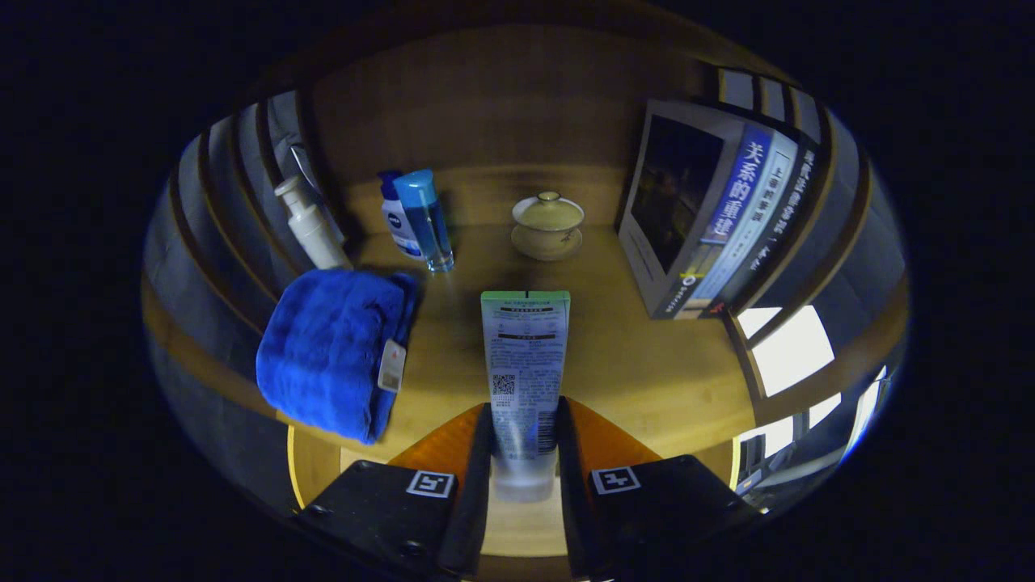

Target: Pull open the drawer, take out the items inside it, and place them on the countertop above the cabinet.

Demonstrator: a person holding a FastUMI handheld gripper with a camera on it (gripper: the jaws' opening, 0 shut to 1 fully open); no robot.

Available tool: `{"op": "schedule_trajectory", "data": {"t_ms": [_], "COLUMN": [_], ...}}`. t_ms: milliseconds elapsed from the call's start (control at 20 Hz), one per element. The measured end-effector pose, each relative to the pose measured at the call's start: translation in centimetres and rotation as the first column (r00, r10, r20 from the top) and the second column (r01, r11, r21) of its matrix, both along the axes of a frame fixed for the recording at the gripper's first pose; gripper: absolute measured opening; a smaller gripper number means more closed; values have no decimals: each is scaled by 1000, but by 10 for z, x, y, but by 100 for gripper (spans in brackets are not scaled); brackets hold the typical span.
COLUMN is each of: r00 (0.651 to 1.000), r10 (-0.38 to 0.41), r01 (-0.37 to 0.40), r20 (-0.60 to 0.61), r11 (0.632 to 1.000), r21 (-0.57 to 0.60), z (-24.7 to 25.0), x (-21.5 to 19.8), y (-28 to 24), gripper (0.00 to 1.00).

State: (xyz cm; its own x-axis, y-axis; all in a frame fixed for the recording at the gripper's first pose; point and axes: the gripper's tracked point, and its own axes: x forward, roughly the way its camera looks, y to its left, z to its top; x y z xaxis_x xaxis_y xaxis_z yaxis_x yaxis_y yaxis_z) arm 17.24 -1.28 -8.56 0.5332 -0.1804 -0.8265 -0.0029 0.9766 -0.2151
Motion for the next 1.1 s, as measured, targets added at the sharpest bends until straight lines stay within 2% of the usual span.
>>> {"op": "schedule_trajectory", "data": {"t_ms": [200,400,500,650,900,1100], "r00": [999,997,995,990,959,929], "r10": [-34,-34,-25,41,181,212], "r01": [35,34,26,-30,-145,-180], "r20": [28,62,97,138,220,304], "r11": [999,999,1000,996,975,975], "r21": [-6,-3,-15,-80,-168,-129], "z": [-17,-19,-15,-1,27,50], "x": [30,36,36,24,-8,-44], "y": [-1,4,4,5,18,34], "gripper": [49,57,75,100,100,99]}}
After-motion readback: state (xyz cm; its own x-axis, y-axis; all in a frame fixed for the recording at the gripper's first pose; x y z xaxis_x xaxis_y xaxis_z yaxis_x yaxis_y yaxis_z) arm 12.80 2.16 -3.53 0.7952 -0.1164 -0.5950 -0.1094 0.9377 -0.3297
